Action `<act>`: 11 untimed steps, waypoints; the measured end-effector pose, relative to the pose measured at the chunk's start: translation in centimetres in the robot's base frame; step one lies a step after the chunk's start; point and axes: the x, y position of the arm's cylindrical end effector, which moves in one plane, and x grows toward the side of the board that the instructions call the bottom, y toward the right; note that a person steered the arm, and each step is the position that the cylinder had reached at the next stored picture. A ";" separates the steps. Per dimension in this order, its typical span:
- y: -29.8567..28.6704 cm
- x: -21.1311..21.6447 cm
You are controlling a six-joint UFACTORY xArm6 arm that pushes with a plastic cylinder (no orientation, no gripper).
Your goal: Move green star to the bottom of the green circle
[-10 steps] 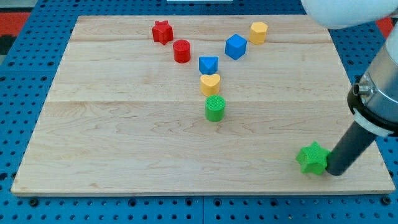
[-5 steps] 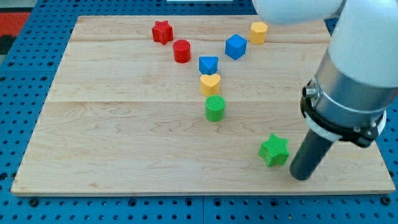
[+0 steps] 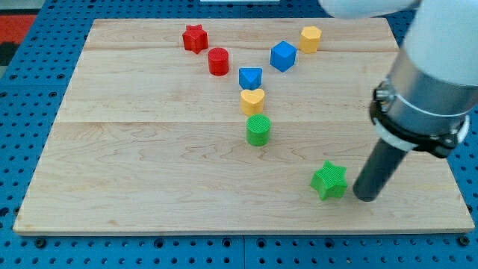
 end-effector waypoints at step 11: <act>-7.6 -2.4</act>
